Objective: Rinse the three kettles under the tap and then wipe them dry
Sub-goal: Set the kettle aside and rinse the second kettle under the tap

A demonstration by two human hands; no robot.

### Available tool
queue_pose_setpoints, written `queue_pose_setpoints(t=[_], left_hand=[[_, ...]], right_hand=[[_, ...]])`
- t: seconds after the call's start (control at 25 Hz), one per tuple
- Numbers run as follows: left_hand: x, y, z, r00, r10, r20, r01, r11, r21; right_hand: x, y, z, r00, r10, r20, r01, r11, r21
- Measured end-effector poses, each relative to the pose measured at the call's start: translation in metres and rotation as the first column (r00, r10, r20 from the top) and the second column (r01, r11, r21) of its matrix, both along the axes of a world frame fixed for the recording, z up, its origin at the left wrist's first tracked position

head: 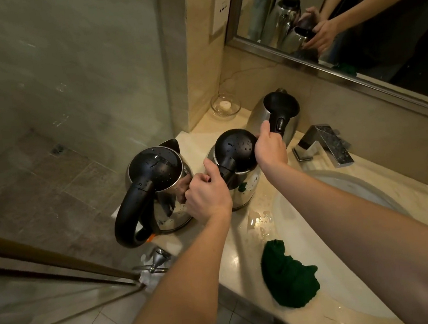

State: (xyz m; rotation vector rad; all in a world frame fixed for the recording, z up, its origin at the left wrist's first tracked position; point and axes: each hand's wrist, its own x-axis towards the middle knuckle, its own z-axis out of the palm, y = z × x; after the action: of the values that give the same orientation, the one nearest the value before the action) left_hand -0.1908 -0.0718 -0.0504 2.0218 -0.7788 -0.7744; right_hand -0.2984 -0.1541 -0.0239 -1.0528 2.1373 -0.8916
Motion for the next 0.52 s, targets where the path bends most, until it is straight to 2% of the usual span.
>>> queue_pose_setpoints(t=[0.32, 0.52], left_hand=[[0.0, 0.0, 0.005, 1.0, 0.011, 0.01, -0.011, 1.0, 0.01], [0.0, 0.0, 0.004, 0.999, 0.004, 0.046, -0.005, 0.999, 0.035]], right_hand=[[0.002, 0.0, -0.015, 0.992, -0.022, -0.121, 0.026, 0.999, 0.029], [-0.003, 0.007, -0.014, 0.979, 0.042, -0.2, -0.035, 0.999, 0.041]])
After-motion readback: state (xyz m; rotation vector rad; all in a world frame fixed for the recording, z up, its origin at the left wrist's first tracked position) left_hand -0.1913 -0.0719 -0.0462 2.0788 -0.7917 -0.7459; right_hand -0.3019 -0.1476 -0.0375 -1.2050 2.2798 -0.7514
